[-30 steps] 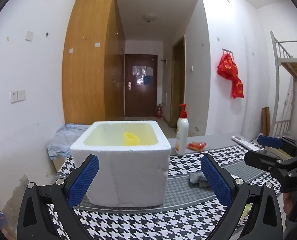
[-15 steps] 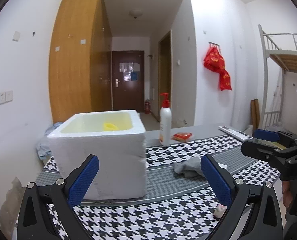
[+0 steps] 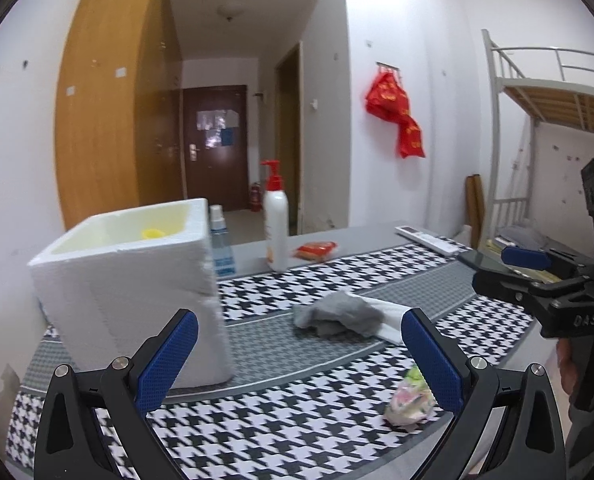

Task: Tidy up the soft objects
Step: 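Withdraw both tools from the foam box back toward the table, then grasp the wrapped snack packet with the left gripper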

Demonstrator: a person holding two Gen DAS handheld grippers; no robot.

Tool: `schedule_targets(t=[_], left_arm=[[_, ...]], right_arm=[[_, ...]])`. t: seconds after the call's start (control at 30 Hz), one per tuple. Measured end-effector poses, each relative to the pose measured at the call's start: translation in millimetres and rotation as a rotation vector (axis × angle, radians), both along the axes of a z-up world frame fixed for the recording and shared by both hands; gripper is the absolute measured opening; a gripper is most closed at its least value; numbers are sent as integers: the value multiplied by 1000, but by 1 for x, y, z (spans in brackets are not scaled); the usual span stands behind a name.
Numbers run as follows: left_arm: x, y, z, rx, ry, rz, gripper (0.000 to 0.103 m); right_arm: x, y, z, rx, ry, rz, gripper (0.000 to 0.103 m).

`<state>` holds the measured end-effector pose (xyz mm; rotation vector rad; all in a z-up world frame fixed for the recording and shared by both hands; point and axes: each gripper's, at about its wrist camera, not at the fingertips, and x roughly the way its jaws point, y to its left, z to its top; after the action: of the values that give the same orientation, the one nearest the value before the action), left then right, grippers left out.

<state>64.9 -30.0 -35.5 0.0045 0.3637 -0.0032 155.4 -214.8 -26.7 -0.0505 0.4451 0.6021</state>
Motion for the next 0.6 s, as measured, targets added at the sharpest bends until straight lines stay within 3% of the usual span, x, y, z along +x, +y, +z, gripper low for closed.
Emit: schedule_targets(t=[0.23, 0.6], left_arm=[[10, -16, -14, 3, 53, -95, 102], [32, -44, -38, 8, 167, -190, 102]], right_arm=[[7, -17, -4, 5, 24, -47, 103], [23, -19, -18, -23, 87, -14, 103]])
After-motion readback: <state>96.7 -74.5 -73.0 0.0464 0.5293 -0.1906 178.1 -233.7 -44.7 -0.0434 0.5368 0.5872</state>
